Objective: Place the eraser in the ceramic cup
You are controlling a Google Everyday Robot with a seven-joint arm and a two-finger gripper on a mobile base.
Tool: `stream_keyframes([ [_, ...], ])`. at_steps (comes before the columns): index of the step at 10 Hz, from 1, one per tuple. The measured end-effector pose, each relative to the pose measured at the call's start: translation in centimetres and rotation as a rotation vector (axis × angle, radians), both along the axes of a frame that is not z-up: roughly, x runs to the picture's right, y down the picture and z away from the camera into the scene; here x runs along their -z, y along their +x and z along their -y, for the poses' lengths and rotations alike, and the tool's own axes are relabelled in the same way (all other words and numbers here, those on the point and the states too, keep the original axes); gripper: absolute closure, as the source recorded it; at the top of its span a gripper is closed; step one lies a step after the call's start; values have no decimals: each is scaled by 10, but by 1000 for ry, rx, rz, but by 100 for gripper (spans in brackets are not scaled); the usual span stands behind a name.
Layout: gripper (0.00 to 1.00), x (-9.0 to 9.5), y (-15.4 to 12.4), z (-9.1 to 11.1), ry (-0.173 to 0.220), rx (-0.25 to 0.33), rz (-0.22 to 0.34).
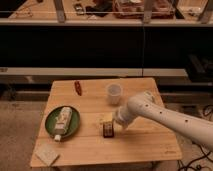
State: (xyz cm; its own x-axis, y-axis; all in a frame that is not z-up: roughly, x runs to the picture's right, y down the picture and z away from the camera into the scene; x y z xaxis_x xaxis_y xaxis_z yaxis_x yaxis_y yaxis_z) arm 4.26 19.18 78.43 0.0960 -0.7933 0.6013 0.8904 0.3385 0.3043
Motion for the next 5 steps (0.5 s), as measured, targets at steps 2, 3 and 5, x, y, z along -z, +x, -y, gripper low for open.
stream_keyframes([
  [2,20,-4,2,-5,20,4,0],
  [3,20,-4,2,-6,25,11,-1],
  [5,20,-2,1,-10,37,30,-3],
])
